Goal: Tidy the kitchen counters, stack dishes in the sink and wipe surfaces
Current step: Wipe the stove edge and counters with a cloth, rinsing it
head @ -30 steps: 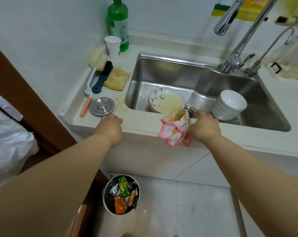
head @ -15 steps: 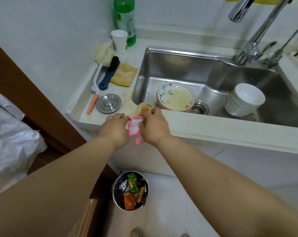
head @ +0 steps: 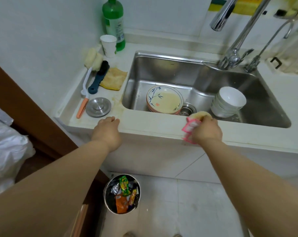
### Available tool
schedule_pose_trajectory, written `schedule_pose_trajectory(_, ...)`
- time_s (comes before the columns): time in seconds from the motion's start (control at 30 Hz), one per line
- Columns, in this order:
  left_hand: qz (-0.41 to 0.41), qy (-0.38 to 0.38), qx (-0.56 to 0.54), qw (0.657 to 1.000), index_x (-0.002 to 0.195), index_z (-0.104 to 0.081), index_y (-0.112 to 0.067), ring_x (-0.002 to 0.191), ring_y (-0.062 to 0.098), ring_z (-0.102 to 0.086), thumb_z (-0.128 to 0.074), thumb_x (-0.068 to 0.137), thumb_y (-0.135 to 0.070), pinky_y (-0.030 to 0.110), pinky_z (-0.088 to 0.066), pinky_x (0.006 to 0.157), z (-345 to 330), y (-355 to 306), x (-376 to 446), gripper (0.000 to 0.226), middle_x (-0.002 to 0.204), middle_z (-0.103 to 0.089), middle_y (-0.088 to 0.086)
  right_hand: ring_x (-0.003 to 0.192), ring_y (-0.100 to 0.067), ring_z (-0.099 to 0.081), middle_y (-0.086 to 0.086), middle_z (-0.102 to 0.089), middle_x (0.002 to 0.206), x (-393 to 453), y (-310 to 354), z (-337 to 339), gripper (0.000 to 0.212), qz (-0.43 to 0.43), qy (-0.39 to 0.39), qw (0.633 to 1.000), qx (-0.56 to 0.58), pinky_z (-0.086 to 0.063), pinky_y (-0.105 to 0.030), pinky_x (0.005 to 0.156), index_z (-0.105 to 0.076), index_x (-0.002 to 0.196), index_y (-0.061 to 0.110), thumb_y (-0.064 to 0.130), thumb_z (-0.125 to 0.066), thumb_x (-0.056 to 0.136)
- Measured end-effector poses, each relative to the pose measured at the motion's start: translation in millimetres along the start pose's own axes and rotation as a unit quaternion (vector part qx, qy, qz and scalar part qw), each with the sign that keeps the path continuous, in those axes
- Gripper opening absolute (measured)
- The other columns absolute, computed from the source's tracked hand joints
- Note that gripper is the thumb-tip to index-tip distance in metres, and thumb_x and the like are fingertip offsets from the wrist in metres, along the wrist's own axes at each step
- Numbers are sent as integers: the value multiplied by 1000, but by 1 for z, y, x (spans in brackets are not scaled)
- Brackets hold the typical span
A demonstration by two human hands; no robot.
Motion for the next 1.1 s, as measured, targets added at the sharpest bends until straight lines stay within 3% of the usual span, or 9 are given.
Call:
schedule_pose_trajectory(0.13,-11,11,-1,1000,152,-17,-18,146,24,-12,-47,90,-15,34,-16,119,0,1,-2,69,160,-11,1,112,-34,-52,-10,-45,127,-47,116,-62,53,208,75,975,-4,-42,-34,89,-50,126,18,15,-66,75)
schedule_pose_trajectory(0.2,-21,14,-8,1000,152,-16,-19,146,23,-10,-46,91,-12,33,-16,120,1,2,-3,69,160,-9,0,110,-33,-53,-10,-48,121,-56,135,-68,51,255,89,963,-22,-43,-33,88,-54,124,22,14,-66,75)
schedule_pose_trajectory(0.4,-45,4,-78,996,151,-22,-18,146,19,-13,-45,93,-7,29,-12,120,3,11,-4,63,160,-13,-3,107,-37,-57,-14,-46,128,-15,71,-26,41,114,25,991,-60,-46,-36,88,-54,122,22,14,-54,81)
schedule_pose_trajectory(0.53,37,-93,-185,978,140,-44,-15,134,23,-37,-47,93,-11,34,-31,113,21,29,-7,47,147,-37,3,107,-33,-52,-9,-48,121,-54,132,-62,52,284,70,956,-39,-42,-32,84,-54,127,26,15,-64,77)
schedule_pose_trajectory(0.6,83,-148,-147,974,134,-50,-15,126,27,-41,-48,91,-14,39,-40,105,34,41,-6,42,140,-38,7,109,-31,-49,-7,-49,119,-68,164,-81,57,363,99,926,-40,-42,-32,85,-53,131,28,17,-67,77)
schedule_pose_trajectory(0.7,133,-161,-92,974,129,-51,-18,116,28,-46,-51,91,-22,42,-47,95,47,57,4,37,132,-36,7,110,-29,-48,-6,-48,117,-64,190,-90,52,416,123,900,-41,-43,-32,86,-53,131,26,19,-64,81)
schedule_pose_trajectory(0.9,142,-140,-32,979,113,-60,-21,99,24,-53,-53,92,-29,40,-51,88,52,58,28,24,117,-43,4,109,-31,-48,-9,-43,119,-37,224,-97,46,459,139,877,-38,-42,-30,89,-51,130,21,14,-52,85)
schedule_pose_trajectory(1.1,160,-94,-29,982,111,-61,-13,112,25,-53,-48,96,-28,37,-47,89,49,59,44,25,120,-50,5,117,-35,-43,-13,-35,128,8,262,-100,46,427,179,885,-48,-41,-35,96,-50,130,21,12,-49,85)
Point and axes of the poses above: each hand's wrist, its own x-axis towards the middle knuckle, its own z-axis out of the back of the hand, y = z × x, the point moved 7 cm from there along x, towards the middle knuckle
